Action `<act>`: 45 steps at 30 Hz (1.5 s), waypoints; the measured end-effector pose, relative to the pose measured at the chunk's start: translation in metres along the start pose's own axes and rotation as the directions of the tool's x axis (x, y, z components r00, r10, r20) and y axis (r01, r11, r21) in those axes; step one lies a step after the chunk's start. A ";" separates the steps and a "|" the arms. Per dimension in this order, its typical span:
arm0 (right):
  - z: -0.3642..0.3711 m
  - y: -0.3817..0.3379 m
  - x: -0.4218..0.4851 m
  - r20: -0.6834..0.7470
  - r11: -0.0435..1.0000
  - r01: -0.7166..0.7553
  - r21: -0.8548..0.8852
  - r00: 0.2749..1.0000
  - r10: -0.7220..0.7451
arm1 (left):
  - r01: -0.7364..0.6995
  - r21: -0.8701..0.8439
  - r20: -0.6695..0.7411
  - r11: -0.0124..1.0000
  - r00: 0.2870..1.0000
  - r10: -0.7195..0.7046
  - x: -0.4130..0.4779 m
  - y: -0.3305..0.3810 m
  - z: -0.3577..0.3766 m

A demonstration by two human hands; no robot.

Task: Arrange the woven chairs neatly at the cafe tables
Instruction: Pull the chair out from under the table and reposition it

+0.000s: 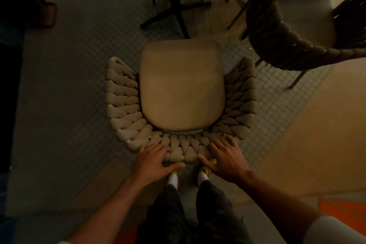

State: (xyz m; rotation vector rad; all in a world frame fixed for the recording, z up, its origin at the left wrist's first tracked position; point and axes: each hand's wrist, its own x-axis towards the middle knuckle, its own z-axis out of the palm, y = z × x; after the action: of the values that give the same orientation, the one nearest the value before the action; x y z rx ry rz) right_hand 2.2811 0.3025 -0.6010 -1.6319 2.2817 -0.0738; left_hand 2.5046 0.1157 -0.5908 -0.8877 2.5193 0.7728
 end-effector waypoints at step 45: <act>-0.021 0.065 0.153 0.205 0.934 0.321 -0.159 0.936 -0.287 | -0.135 0.315 0.103 0.940 0.989 0.108 0.139 -0.035 -0.068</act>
State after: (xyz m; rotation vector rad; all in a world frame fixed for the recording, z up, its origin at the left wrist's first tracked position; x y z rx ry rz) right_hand 2.1719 0.1794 -0.6329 -1.9935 1.9352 0.2167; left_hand 2.4153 -0.0121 -0.6188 -0.5815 2.5432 0.4046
